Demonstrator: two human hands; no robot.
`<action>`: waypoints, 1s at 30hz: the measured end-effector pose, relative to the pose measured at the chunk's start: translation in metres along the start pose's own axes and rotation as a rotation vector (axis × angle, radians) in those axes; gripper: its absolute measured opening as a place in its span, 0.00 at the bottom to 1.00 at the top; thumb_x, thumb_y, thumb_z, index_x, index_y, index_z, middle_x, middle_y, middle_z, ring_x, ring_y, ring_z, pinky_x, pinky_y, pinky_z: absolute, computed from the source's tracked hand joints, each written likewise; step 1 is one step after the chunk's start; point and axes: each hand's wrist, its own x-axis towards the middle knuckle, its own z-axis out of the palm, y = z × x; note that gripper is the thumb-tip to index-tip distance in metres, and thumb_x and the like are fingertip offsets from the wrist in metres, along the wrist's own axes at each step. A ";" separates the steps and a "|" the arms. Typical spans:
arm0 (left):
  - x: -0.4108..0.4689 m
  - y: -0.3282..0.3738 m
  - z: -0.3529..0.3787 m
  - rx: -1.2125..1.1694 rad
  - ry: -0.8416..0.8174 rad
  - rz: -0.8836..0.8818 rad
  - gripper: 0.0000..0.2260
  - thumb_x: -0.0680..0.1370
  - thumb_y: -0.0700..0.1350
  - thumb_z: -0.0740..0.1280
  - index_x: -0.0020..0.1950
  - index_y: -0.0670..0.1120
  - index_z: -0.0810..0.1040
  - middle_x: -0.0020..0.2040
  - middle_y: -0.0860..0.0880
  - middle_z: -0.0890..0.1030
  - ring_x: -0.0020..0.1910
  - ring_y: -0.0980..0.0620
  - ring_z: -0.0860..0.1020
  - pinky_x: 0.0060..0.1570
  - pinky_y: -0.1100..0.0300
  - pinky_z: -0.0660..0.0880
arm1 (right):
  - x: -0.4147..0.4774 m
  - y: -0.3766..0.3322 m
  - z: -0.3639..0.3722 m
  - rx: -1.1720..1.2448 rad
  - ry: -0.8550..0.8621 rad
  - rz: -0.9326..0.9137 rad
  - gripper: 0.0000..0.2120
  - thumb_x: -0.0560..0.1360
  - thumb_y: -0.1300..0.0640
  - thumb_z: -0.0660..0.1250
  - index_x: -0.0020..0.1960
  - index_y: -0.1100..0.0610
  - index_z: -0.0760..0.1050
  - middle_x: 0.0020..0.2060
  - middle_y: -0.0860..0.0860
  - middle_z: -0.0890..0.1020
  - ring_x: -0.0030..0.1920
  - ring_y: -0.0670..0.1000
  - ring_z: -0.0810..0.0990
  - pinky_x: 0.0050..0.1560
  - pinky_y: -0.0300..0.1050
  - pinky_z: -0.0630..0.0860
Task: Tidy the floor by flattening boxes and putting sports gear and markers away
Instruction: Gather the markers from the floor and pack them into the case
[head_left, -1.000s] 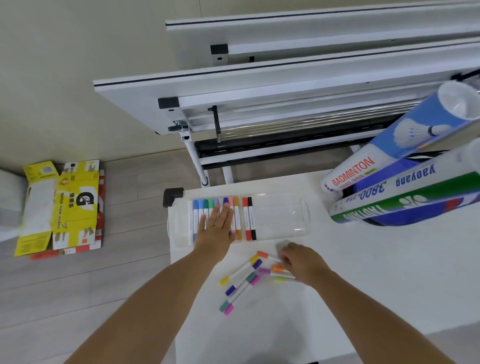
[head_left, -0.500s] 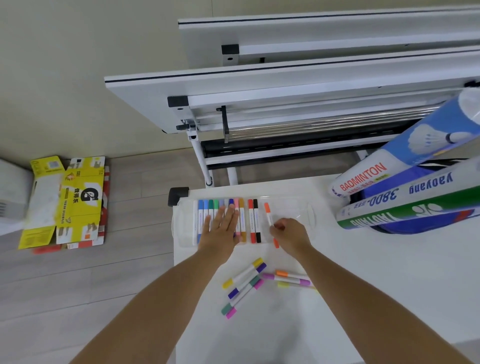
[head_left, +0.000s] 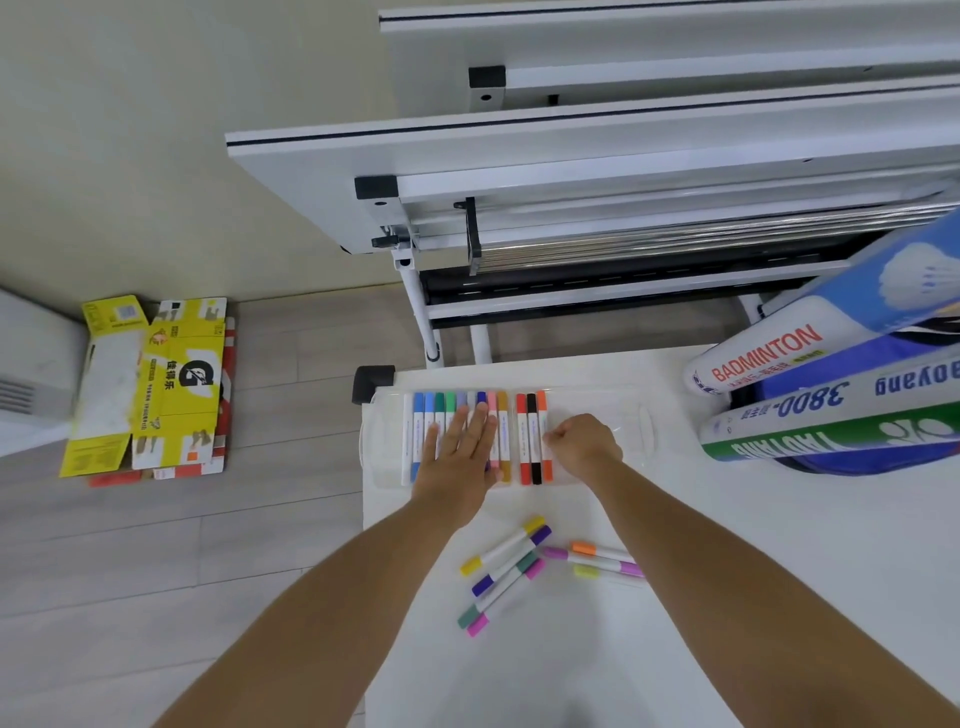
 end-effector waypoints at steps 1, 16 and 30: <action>0.000 0.000 0.000 -0.001 0.002 0.005 0.32 0.84 0.59 0.46 0.78 0.49 0.29 0.77 0.50 0.27 0.74 0.47 0.26 0.76 0.41 0.38 | 0.002 0.000 0.000 -0.002 -0.012 0.015 0.13 0.77 0.45 0.65 0.44 0.55 0.76 0.37 0.50 0.80 0.39 0.51 0.79 0.46 0.47 0.79; -0.001 0.000 -0.006 -0.010 -0.046 -0.006 0.33 0.84 0.60 0.48 0.78 0.49 0.28 0.76 0.50 0.26 0.74 0.46 0.26 0.76 0.40 0.39 | -0.073 0.034 0.018 -0.344 -0.002 -0.840 0.06 0.76 0.53 0.64 0.45 0.54 0.77 0.44 0.49 0.79 0.45 0.49 0.75 0.50 0.48 0.76; -0.001 -0.003 -0.003 0.002 -0.027 0.009 0.33 0.84 0.60 0.46 0.78 0.49 0.28 0.76 0.50 0.25 0.74 0.47 0.26 0.76 0.42 0.37 | -0.075 0.048 0.042 -0.703 0.007 -1.017 0.15 0.64 0.59 0.76 0.49 0.57 0.78 0.48 0.53 0.79 0.47 0.55 0.79 0.50 0.50 0.79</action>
